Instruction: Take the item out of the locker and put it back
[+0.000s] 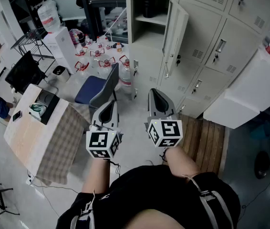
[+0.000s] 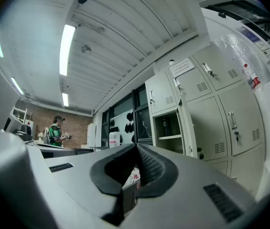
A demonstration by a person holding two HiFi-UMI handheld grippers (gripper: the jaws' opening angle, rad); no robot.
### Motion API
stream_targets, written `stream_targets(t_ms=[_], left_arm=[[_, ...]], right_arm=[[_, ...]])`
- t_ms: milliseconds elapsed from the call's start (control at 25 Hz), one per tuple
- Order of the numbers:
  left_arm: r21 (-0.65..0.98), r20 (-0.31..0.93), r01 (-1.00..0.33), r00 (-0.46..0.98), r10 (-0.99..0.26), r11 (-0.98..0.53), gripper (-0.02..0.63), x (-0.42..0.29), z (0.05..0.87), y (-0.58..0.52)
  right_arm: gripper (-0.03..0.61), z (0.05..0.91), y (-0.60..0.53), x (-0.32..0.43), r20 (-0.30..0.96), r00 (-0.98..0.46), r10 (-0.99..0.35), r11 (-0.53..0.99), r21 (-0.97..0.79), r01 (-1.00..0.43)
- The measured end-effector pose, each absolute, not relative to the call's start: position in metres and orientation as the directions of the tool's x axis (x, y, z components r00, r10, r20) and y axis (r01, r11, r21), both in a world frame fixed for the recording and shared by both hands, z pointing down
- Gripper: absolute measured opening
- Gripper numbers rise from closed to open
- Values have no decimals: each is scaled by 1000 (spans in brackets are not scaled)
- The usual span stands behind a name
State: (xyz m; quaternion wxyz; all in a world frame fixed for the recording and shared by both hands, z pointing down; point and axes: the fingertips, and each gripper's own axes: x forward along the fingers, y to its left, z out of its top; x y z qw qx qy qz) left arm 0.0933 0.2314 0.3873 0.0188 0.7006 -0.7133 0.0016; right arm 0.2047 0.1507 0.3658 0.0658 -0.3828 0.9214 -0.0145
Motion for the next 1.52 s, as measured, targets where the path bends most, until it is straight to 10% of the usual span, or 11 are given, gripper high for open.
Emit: stream_targets(t_ms=[1520], left_arm=[[-1, 5, -1000, 28, -1000, -28, 12, -17, 406, 158]], right_arm=[[17, 368, 73, 94, -169, -644, -747, 658, -48, -751]])
